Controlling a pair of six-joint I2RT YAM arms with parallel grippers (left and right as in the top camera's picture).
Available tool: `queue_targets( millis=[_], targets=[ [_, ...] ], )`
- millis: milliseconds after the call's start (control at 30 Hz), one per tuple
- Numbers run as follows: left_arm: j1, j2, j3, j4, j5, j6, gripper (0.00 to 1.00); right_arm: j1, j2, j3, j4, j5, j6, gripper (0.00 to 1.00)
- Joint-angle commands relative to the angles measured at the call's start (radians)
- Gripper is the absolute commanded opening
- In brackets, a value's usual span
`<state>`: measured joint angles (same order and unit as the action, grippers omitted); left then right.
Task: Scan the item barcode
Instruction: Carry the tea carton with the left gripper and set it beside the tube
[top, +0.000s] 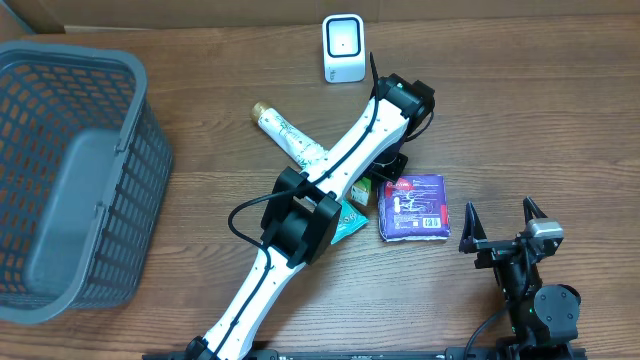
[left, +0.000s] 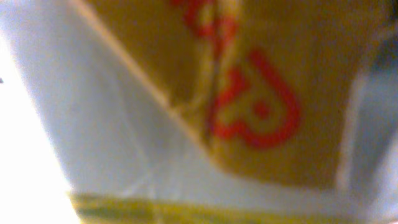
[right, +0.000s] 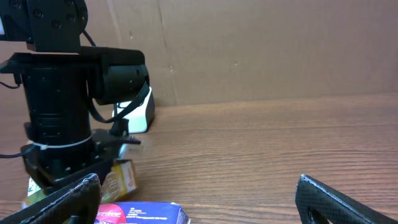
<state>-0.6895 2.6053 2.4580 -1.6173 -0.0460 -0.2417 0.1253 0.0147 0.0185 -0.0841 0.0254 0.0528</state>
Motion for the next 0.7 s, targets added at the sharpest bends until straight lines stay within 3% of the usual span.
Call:
queue_targets(
  millis=[0,33,100,167,400,667],
  targets=[
    [0.000,0.006,0.003,0.039,-0.039,-0.044,0.25,0.005,-0.012,-0.011,0.004,-0.004,0.007,1.00],
    [-0.001,0.006,0.003,0.062,-0.039,-0.052,0.29,0.005,-0.012,-0.011,0.004,-0.004,0.007,1.00],
    [-0.001,0.006,0.003,0.106,-0.032,-0.063,0.51,0.005,-0.012,-0.011,0.004,-0.004,0.007,1.00],
    [-0.001,0.006,0.003,0.141,-0.014,-0.062,1.00,0.005,-0.012,-0.011,0.004,-0.004,0.007,1.00],
    [0.013,-0.047,0.014,0.126,-0.017,-0.061,1.00,0.005,-0.012,-0.011,0.004,-0.004,0.007,1.00],
    [0.010,-0.303,0.014,0.148,-0.002,-0.050,1.00,0.005,-0.012,-0.010,0.004,-0.002,0.007,1.00]
  ],
)
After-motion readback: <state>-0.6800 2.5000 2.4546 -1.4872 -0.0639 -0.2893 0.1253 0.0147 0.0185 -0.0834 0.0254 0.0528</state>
